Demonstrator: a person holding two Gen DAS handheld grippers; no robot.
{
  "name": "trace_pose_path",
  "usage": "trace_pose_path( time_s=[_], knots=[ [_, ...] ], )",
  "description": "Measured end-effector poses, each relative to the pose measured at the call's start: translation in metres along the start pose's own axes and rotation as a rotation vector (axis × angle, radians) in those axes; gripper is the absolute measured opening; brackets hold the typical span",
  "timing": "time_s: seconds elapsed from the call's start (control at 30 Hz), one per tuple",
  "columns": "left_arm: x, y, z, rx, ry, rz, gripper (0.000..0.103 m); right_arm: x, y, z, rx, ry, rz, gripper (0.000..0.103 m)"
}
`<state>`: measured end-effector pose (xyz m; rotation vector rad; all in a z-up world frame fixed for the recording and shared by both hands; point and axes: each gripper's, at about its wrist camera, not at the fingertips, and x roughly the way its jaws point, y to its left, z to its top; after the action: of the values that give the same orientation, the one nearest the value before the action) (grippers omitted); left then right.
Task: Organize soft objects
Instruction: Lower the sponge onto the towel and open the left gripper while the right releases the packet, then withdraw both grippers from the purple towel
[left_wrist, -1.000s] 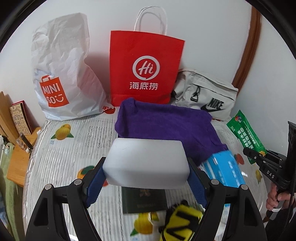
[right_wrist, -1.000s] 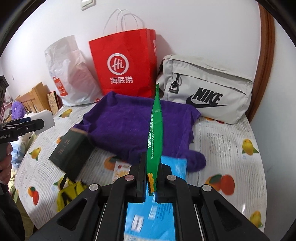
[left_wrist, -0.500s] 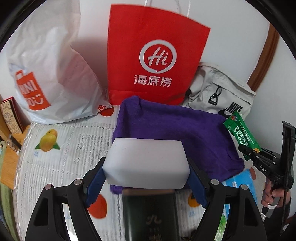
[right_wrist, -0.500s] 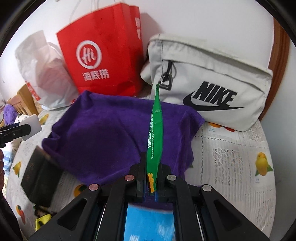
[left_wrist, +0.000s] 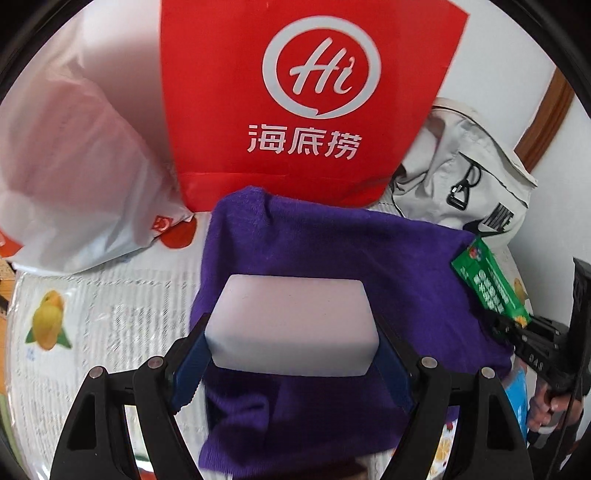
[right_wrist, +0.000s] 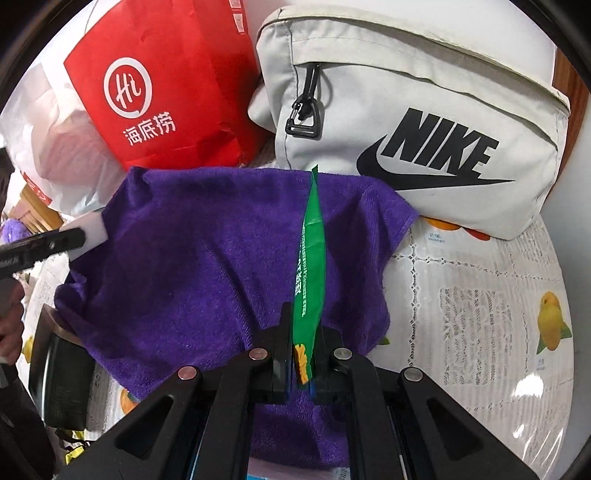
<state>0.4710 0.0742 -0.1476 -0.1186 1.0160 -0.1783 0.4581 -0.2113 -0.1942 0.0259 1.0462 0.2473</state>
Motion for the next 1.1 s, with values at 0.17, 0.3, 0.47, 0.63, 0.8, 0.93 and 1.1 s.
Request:
trace_pose_path(
  time_s=[0.17,0.3,0.47,0.63,0.8,0.93,1.1],
  knots=[
    [0.019,-0.005,0.015,0.013,0.015,-0.003,0.08,0.01,0.001,-0.002,-0.005,0.04,-0.009,0.006],
    [0.032,-0.005,0.026,0.019,0.018,0.016,0.08,0.013,0.002,-0.002,-0.004,0.052,-0.005,0.006],
    [0.042,0.0,0.032,-0.005,0.048,0.019,0.08,0.017,0.006,-0.004,-0.011,0.068,-0.013,0.007],
    [0.045,-0.004,0.033,0.019,0.061,0.042,0.08,0.021,0.004,-0.004,0.007,0.087,-0.006,0.007],
    [0.055,-0.01,0.039,0.038,0.095,0.059,0.081,0.021,0.002,-0.002,-0.003,0.086,0.004,0.019],
    [0.057,-0.019,0.037,0.079,0.106,0.082,0.083,0.012,0.007,-0.003,-0.029,0.055,0.023,0.049],
    [0.048,-0.028,0.031,0.096,0.104,0.105,0.084,-0.002,0.011,-0.002,-0.047,0.013,0.011,0.062]
  ],
)
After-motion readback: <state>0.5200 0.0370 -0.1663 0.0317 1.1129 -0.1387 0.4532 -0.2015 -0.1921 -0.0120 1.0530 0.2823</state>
